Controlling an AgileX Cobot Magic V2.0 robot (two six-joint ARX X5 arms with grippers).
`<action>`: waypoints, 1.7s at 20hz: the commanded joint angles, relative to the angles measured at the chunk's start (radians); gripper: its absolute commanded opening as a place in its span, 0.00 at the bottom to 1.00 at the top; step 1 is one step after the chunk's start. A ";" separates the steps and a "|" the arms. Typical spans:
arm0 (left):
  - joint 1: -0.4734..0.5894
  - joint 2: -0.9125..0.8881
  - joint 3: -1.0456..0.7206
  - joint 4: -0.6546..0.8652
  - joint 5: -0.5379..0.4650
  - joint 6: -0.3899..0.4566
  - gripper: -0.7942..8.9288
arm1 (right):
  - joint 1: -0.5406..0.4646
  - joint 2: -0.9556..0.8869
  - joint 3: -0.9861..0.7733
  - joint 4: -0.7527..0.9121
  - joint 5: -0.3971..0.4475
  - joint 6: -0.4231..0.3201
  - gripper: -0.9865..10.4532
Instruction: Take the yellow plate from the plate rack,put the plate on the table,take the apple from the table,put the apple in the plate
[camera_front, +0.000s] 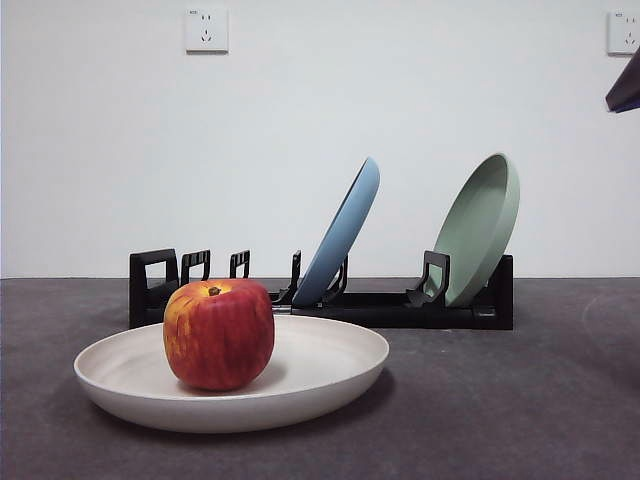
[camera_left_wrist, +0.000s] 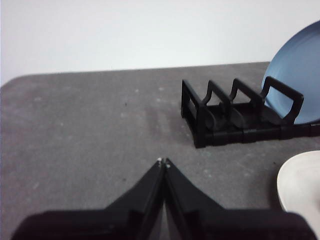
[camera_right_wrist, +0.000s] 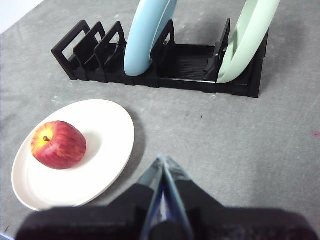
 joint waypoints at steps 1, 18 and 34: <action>0.008 -0.005 -0.013 -0.047 -0.005 -0.015 0.08 | 0.000 -0.002 -0.008 0.005 0.002 0.010 0.09; 0.012 -0.004 -0.013 -0.062 -0.005 -0.022 0.08 | 0.000 -0.002 -0.008 0.005 0.002 0.010 0.09; 0.012 -0.004 -0.013 -0.058 -0.005 -0.022 0.08 | -0.476 -0.260 -0.135 0.115 -0.129 -0.270 0.09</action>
